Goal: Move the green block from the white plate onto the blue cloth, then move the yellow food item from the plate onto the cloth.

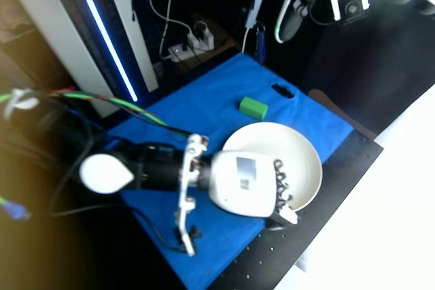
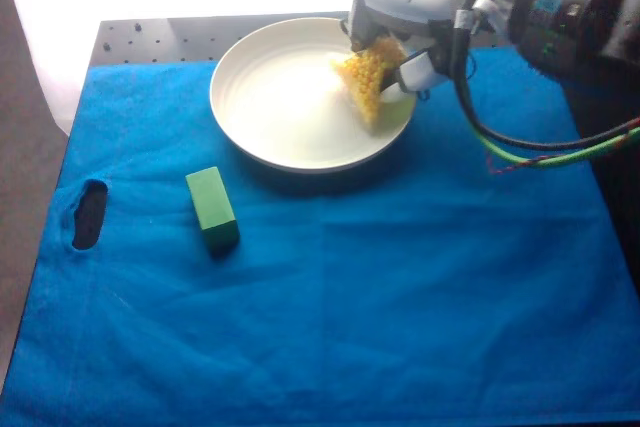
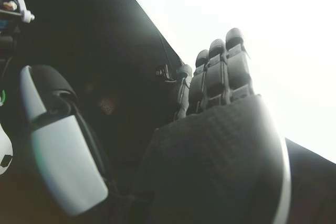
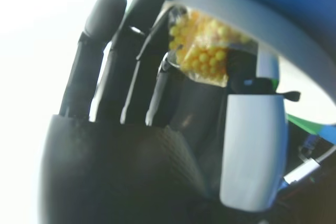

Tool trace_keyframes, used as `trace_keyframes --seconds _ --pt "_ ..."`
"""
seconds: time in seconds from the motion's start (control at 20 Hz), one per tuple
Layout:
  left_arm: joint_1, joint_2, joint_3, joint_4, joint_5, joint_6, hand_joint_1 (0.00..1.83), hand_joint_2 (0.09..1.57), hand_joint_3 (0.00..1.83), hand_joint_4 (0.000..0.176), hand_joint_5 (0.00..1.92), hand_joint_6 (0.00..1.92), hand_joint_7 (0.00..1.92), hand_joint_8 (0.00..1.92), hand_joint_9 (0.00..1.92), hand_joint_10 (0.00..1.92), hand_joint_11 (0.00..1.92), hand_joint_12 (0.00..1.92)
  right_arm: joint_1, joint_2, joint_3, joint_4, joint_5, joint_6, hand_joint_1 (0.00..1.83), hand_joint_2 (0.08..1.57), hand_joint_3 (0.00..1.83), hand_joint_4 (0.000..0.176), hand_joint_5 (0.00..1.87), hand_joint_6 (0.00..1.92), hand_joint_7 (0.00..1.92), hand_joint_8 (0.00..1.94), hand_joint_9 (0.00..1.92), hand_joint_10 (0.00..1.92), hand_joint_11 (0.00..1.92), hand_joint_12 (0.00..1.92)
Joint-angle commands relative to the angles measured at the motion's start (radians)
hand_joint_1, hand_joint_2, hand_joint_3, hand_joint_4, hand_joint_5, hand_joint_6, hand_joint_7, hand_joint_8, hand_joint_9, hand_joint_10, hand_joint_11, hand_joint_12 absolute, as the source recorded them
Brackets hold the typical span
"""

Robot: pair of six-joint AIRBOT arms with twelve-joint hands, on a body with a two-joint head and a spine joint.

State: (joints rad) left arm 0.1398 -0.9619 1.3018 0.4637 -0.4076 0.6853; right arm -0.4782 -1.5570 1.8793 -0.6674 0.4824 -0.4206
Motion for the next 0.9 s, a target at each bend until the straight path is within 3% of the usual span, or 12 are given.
trace_keyframes --seconds 0.0,0.15,0.2,0.35,0.45,0.5,0.6,0.65,0.7,0.75,0.8,0.85 --pt "-0.008 -0.001 0.003 -0.026 -0.098 0.000 0.81 0.78 0.00 0.093 0.00 0.00 0.04 0.00 0.06 0.01 0.05 0.08 0.026 0.015 -0.012 0.038 0.118 -0.005 1.28 1.07 0.00 0.000 1.31 0.16 0.98 1.21 0.78 1.27 0.56 1.76" --pt "0.009 -0.001 0.006 -0.034 -0.096 0.000 0.80 0.76 0.00 0.092 0.00 0.00 0.03 0.00 0.06 0.00 0.05 0.08 0.039 0.065 -0.078 0.038 0.166 -0.005 1.27 1.04 0.00 0.000 1.19 0.48 1.13 0.89 0.93 0.73 0.55 1.52" --pt "0.011 -0.001 0.007 -0.036 -0.095 0.000 0.80 0.76 0.00 0.084 0.00 0.00 0.03 0.00 0.05 0.00 0.05 0.08 0.040 0.071 -0.087 0.038 0.173 -0.005 1.27 1.05 0.00 0.000 1.17 0.47 1.12 0.93 0.95 0.73 0.55 1.57" --pt "0.017 -0.001 0.008 -0.038 -0.091 0.000 0.82 0.76 0.00 0.092 0.00 0.00 0.06 0.01 0.06 0.01 0.06 0.10 0.040 0.129 -0.167 0.024 0.208 -0.005 1.25 1.06 0.00 0.000 1.12 0.60 1.08 0.96 0.89 0.67 0.49 1.54" --pt "0.021 -0.001 0.009 -0.039 -0.088 0.000 0.83 0.77 0.00 0.095 0.00 0.00 0.06 0.01 0.07 0.01 0.07 0.10 0.040 0.159 -0.211 -0.001 0.216 -0.005 1.25 1.08 0.00 0.000 1.08 0.65 1.07 1.00 0.91 0.70 0.55 1.55" --pt "0.024 -0.001 0.009 -0.041 -0.088 0.001 0.85 0.78 0.00 0.092 0.00 0.00 0.06 0.01 0.08 0.01 0.08 0.11 0.040 0.174 -0.232 -0.015 0.219 -0.005 1.28 1.06 0.00 0.000 1.11 0.53 1.11 1.00 0.94 0.93 0.66 1.63" --pt "0.030 -0.001 0.010 -0.047 -0.088 0.004 0.84 0.78 0.00 0.094 0.00 0.00 0.06 0.00 0.08 0.01 0.08 0.10 0.040 0.210 -0.277 -0.030 0.236 -0.005 1.28 1.07 0.00 0.000 1.11 0.51 1.10 1.03 0.95 1.08 0.71 1.69" --pt "0.032 -0.001 0.010 -0.049 -0.088 0.004 0.84 0.77 0.00 0.107 0.00 0.00 0.06 0.00 0.06 0.00 0.05 0.09 0.040 0.230 -0.298 -0.033 0.250 -0.005 1.27 1.08 0.00 0.000 1.04 0.79 1.07 0.94 0.98 1.34 0.82 1.84" --pt "0.033 -0.001 0.010 -0.051 -0.088 0.005 0.82 0.76 0.00 0.108 0.00 0.00 0.06 0.00 0.06 0.00 0.06 0.09 0.040 0.255 -0.324 -0.043 0.261 -0.005 1.27 1.09 0.00 0.000 1.01 0.88 1.05 0.94 0.96 1.41 0.82 1.88" --pt "0.036 -0.001 0.010 -0.053 -0.088 0.005 0.82 0.77 0.00 0.112 0.00 0.00 0.06 0.00 0.06 0.00 0.06 0.09 0.040 0.279 -0.347 -0.056 0.265 -0.005 1.35 1.05 0.00 0.000 0.92 0.36 1.09 0.86 0.87 1.35 0.71 1.85" --pt "0.040 -0.001 0.010 -0.057 -0.089 0.005 0.82 0.76 0.00 0.115 0.00 0.00 0.07 0.00 0.06 0.00 0.05 0.09 0.040 0.298 -0.368 -0.066 0.267 -0.005 1.36 1.04 0.00 0.000 0.96 0.14 1.12 0.81 0.86 1.30 0.68 1.81" --pt "0.043 -0.001 0.010 -0.060 -0.091 0.005 0.82 0.76 0.00 0.115 0.00 0.00 0.07 0.00 0.06 0.00 0.05 0.09 0.038 0.315 -0.387 -0.079 0.268 -0.005 1.36 1.04 0.00 0.000 0.96 0.14 1.12 0.81 0.86 1.30 0.68 1.81"
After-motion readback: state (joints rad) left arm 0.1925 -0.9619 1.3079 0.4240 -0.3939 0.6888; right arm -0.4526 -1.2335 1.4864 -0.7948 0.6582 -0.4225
